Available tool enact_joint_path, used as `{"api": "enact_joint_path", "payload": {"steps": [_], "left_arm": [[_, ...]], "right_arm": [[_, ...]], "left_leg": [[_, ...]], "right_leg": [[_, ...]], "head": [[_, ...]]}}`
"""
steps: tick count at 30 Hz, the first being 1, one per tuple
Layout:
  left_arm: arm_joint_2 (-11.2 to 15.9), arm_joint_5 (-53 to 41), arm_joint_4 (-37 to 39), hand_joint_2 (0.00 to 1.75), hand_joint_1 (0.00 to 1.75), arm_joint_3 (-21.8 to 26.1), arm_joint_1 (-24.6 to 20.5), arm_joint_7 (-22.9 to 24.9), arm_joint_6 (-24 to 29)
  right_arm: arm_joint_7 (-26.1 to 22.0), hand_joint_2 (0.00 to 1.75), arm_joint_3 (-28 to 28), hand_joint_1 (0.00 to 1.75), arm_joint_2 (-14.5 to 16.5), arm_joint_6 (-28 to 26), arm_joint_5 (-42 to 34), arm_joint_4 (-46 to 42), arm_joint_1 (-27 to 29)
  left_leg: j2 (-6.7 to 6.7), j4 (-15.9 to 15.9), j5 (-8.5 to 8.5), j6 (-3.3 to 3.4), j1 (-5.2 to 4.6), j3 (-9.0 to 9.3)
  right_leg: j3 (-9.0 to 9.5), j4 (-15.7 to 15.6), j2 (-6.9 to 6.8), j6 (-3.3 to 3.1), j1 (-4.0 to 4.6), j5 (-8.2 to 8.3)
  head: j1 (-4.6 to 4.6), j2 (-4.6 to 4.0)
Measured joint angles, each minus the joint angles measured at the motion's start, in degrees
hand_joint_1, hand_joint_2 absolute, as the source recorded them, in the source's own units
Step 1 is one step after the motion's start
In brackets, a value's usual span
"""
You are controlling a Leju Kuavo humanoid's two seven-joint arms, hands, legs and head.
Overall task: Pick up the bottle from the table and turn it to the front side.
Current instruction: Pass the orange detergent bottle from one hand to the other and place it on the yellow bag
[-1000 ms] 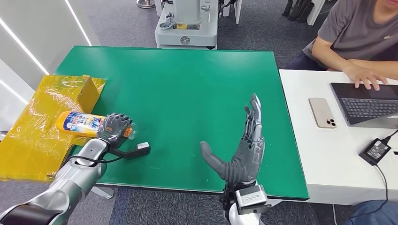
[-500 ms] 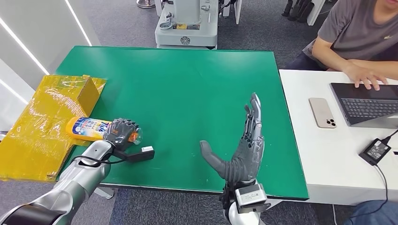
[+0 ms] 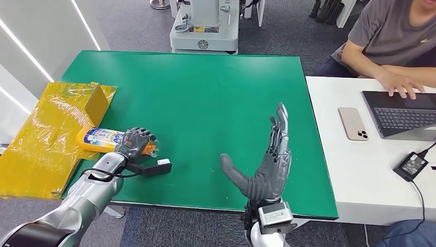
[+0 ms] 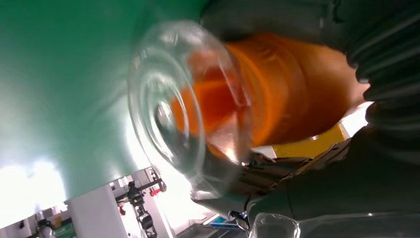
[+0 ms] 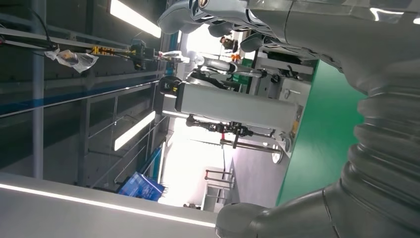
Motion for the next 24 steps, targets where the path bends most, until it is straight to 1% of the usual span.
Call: {"api": "enact_joint_path", "payload": {"steps": [11,19,21,24], "left_arm": [[-0.2,-0.3,0.0,1.75,0.00,0.0,-1.0,0.6,-0.4],[0.4,-0.7,0.0,1.75,0.00,0.3,-1.0,0.8,1.8],[0.7,-0.7,0.0,1.75,0.00,0.4,-0.9,0.7,3.1],[1.2,0.1,0.0,1.75,0.00,1.1,-0.9,-0.8,8.0]], "right_arm": [[0.0,1.75,0.0,0.00,-0.1,-0.3,-0.1,0.0,0.2],[0.0,1.75,0.0,0.00,-0.7,-1.8,-1.3,0.0,0.2],[0.0,1.75,0.1,0.00,-0.9,-2.0,-1.4,0.0,0.2],[0.0,1.75,0.1,0.00,-1.1,-2.1,-1.5,0.0,0.2]], "left_leg": [[0.01,0.0,0.00,0.00,0.00,0.01],[0.01,0.0,0.00,0.00,0.01,0.01],[0.00,0.0,0.00,0.00,0.01,0.00],[0.01,0.0,0.00,0.00,0.01,0.00]], "right_leg": [[0.00,0.0,0.00,-0.01,0.00,0.00],[0.00,0.0,0.00,-0.01,0.00,0.00],[0.00,0.0,0.00,-0.01,0.01,0.00],[0.00,0.0,0.01,-0.01,0.00,0.00]], "head": [[-0.01,0.00],[-0.01,0.00],[-0.01,0.00],[-0.01,0.00]]}}
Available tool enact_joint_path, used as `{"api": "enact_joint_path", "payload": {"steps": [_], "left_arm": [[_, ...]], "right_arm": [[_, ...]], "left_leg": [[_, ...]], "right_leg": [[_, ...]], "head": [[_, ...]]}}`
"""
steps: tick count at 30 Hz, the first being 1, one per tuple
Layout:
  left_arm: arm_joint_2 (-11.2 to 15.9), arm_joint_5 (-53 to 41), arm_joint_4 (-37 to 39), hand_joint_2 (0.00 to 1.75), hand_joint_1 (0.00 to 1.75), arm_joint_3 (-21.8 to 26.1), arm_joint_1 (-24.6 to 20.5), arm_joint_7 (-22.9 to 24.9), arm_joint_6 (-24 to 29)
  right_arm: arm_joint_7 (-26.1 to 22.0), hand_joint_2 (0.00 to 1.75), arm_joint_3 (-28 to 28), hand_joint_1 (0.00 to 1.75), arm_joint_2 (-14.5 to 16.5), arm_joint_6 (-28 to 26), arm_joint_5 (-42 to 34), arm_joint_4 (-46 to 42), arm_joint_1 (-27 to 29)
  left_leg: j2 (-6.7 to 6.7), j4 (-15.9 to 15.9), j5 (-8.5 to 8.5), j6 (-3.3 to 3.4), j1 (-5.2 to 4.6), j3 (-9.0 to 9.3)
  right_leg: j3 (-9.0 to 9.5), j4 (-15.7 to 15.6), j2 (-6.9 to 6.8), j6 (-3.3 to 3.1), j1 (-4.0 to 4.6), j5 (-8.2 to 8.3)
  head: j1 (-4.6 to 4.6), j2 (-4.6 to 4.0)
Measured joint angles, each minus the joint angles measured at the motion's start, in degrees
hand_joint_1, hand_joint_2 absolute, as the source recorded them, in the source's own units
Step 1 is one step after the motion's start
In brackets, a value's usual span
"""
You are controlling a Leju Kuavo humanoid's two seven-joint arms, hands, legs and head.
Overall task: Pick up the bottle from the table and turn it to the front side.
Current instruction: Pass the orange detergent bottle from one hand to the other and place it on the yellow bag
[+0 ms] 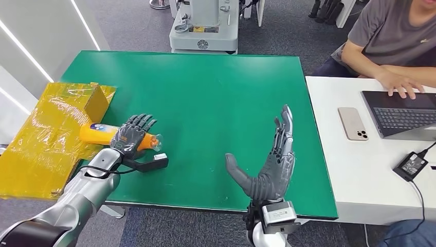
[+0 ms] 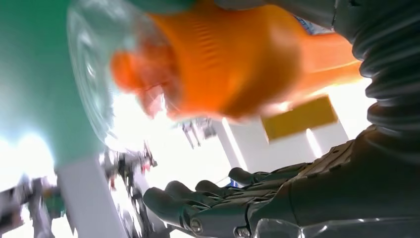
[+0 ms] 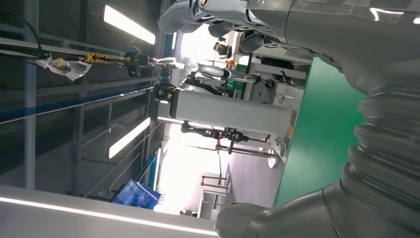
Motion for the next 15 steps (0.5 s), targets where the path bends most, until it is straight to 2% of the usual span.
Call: {"api": "enact_joint_path", "payload": {"steps": [3,5,15], "left_arm": [[0.8,1.3,-0.1,1.75,0.00,1.4,0.0,-2.5,5.0],[1.7,2.0,-0.5,1.75,0.00,2.3,0.1,-4.3,6.5],[5.9,2.1,-2.1,1.75,0.00,4.0,1.1,-7.3,6.7]], "right_arm": [[0.0,1.75,0.0,0.00,-0.2,0.2,0.1,0.0,0.1],[0.0,1.75,0.0,0.00,-0.4,0.3,0.2,-0.2,0.4],[0.0,1.75,0.0,0.00,-0.7,-0.2,0.5,-0.6,0.8]], "left_leg": [[0.00,0.0,0.00,0.00,0.00,0.00],[0.00,0.0,0.00,0.00,0.00,0.00],[0.00,0.0,0.01,-0.01,0.00,0.01]], "right_leg": [[0.00,0.0,0.01,0.00,0.00,0.00],[0.00,0.0,0.00,0.00,0.00,0.00],[0.00,0.0,0.00,0.00,0.00,0.00]], "head": [[0.00,0.00],[0.00,0.00],[0.01,0.00]]}}
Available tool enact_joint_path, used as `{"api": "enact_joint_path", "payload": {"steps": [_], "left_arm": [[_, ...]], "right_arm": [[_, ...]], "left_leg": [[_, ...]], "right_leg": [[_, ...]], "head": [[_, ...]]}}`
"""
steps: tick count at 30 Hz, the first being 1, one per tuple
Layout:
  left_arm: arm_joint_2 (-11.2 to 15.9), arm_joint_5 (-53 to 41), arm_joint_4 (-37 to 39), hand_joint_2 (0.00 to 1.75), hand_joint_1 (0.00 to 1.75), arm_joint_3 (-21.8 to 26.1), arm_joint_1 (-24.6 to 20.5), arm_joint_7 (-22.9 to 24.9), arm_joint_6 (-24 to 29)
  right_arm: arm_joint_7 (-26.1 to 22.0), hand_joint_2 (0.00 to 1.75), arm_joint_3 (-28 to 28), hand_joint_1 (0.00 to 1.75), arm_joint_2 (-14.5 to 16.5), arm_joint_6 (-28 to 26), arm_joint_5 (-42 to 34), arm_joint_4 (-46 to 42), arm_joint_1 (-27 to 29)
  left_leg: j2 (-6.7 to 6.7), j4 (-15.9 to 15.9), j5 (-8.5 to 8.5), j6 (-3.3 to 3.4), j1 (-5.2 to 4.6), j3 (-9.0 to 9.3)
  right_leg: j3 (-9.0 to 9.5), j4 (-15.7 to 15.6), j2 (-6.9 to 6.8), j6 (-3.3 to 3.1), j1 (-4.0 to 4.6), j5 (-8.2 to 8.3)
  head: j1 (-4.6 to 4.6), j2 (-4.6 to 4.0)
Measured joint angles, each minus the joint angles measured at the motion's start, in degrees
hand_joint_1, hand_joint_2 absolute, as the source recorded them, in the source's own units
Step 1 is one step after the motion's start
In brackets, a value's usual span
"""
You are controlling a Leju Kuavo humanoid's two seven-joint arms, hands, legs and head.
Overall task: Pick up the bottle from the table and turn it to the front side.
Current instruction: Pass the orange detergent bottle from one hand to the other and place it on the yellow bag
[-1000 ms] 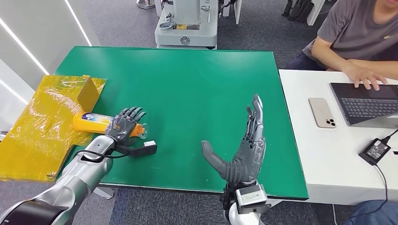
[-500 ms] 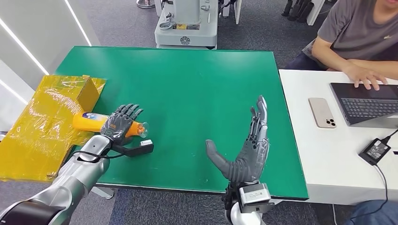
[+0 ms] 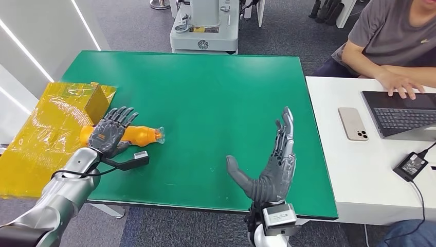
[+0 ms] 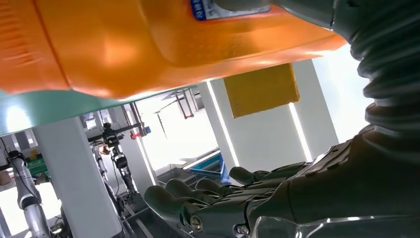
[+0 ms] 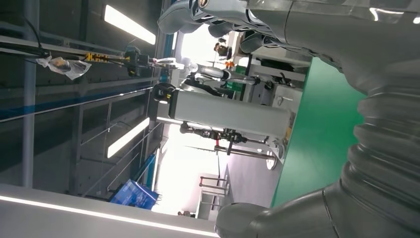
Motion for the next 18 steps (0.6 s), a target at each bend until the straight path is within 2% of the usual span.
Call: {"api": "enact_joint_path", "payload": {"steps": [5,9,14,16,18], "left_arm": [[0.5,4.0,-2.4,1.75,0.00,2.1,1.0,-5.0,2.3],[-1.2,8.1,-7.8,1.75,0.00,5.7,2.1,-11.1,2.9],[-2.6,8.9,-11.6,1.75,0.00,8.3,2.7,-11.8,2.9],[-3.0,13.7,-13.4,1.75,0.00,8.5,3.3,-13.0,2.9],[-3.3,26.2,-17.1,1.75,0.00,7.1,4.1,-14.4,2.7]], "right_arm": [[0.0,1.75,-0.2,0.00,-0.1,-0.3,1.1,-1.0,1.4],[0.0,1.75,-0.2,0.00,-0.1,0.0,1.5,-1.6,2.0],[0.0,1.75,-0.3,0.00,-0.1,0.1,1.8,-1.8,2.4],[0.0,1.75,-0.3,0.00,-0.1,0.1,1.8,-1.8,2.5],[0.0,1.75,-0.3,0.00,-0.1,0.0,1.8,-1.8,2.6]], "left_leg": [[0.00,0.0,0.00,0.00,-0.01,0.00],[-0.01,0.0,-0.01,0.01,-0.01,-0.01],[0.03,0.0,-0.01,0.01,-0.01,0.01],[0.02,0.0,-0.01,0.01,-0.01,0.01],[0.01,0.0,0.00,0.00,0.00,0.01]], "right_leg": [[-0.01,0.0,-0.01,0.00,0.00,0.00],[0.00,0.0,-0.03,0.01,-0.01,0.00],[-0.01,0.0,0.02,-0.01,-0.01,0.01],[-0.02,0.0,0.00,-0.01,-0.01,0.02],[-0.05,0.0,0.00,-0.01,0.00,0.02]], "head": [[0.00,0.00],[0.00,0.00],[-0.01,0.00],[-0.02,0.00],[-0.02,0.00]]}}
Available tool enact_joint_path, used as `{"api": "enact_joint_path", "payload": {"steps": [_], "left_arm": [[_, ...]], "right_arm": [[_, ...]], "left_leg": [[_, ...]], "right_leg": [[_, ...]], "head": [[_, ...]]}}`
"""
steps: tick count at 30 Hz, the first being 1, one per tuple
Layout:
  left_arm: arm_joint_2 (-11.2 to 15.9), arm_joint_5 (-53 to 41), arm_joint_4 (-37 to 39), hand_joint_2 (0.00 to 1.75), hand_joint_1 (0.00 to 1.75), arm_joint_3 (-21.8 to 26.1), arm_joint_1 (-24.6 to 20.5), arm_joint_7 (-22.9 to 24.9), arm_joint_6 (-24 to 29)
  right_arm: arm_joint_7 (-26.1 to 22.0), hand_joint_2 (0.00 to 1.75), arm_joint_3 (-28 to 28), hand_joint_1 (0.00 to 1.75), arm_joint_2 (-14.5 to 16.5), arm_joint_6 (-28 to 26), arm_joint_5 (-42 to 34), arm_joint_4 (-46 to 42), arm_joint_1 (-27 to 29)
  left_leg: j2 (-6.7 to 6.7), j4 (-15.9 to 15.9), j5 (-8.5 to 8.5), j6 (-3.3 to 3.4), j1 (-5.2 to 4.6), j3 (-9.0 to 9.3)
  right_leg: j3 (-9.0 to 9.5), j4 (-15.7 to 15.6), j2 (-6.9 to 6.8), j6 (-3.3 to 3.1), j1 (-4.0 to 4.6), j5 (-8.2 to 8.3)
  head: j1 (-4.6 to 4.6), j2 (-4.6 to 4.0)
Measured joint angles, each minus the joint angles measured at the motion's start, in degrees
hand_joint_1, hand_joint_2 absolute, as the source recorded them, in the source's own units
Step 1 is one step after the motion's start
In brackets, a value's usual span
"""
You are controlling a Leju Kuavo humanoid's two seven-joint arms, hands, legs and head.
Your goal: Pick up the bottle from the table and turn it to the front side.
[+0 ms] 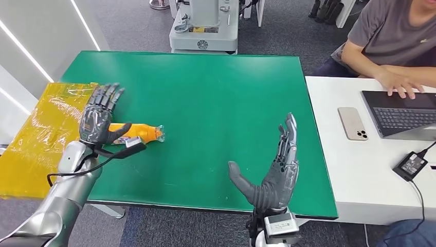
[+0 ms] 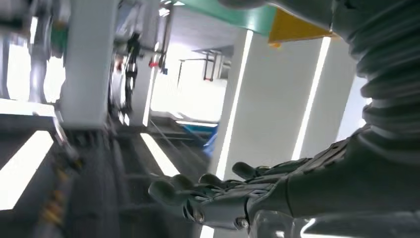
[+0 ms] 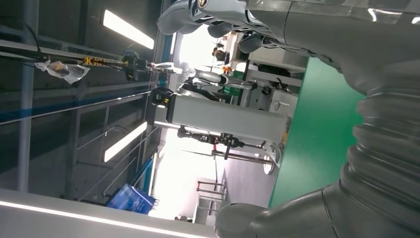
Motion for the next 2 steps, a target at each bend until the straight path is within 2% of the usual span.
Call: {"api": "enact_joint_path", "payload": {"steps": [1,2], "left_arm": [[-0.3,8.2,-2.6,1.75,0.00,-1.6,0.2,-0.3,-0.4],[-0.4,12.5,-3.8,1.75,0.00,-2.4,0.3,-0.4,-0.6]], "right_arm": [[0.0,1.75,0.0,0.00,0.0,-0.1,0.0,0.0,0.0],[0.0,1.75,0.0,0.00,0.0,-0.2,0.0,0.0,0.1]], "left_leg": [[-0.01,0.0,0.00,0.00,0.00,-0.01],[-0.02,0.0,0.00,0.00,0.00,-0.01]], "right_leg": [[-0.01,0.0,-0.02,0.00,0.00,0.00],[-0.01,0.0,-0.03,0.00,0.01,0.00]], "head": [[0.01,0.00],[0.01,0.00]]}}
